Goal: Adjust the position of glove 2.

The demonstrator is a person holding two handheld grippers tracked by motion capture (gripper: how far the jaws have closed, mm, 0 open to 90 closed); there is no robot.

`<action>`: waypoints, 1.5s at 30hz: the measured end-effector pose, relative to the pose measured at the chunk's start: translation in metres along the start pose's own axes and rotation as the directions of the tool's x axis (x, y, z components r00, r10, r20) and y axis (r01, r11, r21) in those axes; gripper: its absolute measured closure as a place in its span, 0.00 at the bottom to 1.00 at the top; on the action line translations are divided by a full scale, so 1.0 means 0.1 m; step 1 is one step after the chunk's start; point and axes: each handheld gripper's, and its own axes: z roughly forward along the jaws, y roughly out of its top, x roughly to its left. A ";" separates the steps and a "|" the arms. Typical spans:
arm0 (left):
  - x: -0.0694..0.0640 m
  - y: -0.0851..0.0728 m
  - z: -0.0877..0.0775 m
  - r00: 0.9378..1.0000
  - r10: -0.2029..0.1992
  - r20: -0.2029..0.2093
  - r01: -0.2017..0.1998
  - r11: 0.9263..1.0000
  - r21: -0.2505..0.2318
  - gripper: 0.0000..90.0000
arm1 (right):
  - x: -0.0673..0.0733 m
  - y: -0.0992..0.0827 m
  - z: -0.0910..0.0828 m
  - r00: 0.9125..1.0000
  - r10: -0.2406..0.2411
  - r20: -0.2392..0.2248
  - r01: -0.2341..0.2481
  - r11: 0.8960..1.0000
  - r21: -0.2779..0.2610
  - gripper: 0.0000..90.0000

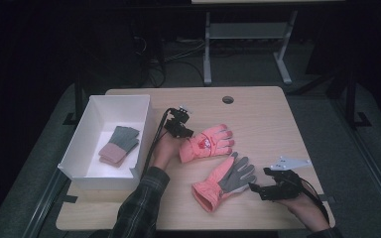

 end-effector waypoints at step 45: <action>-0.39 -0.16 0.09 0.971 0.215 0.103 -0.218 0.976 0.023 0.89 | -0.01 -0.01 0.02 1.000 0.012 0.013 -0.012 1.000 0.013 0.21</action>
